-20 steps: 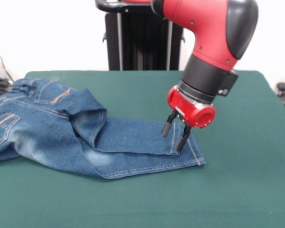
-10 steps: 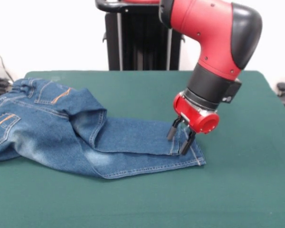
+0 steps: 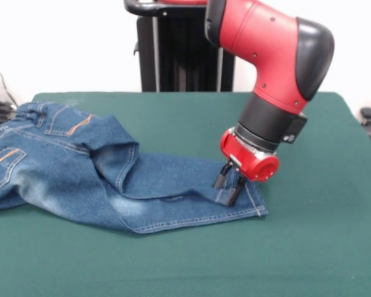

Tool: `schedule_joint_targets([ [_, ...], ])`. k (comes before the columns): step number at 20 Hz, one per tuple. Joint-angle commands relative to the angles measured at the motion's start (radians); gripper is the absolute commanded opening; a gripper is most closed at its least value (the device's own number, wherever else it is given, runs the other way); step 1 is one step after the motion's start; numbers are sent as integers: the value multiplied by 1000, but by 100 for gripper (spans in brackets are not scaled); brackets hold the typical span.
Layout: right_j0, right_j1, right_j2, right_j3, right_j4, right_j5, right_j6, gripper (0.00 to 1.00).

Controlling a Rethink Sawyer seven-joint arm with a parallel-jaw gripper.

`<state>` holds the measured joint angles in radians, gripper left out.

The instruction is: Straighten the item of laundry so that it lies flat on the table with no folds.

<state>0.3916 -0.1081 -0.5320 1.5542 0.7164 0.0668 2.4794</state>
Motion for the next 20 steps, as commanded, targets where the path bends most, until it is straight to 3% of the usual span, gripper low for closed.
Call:
schedule_joint_targets([
  [1, -4, 53, 163, -16, 58, -30, 220, 0],
  [11, -10, 14, 195, 34, 51, -56, 237, 0],
  [16, 32, -102, 218, 160, 49, -17, 267, 0],
  [20, 68, -206, 201, 235, 52, 87, 261, 0],
])
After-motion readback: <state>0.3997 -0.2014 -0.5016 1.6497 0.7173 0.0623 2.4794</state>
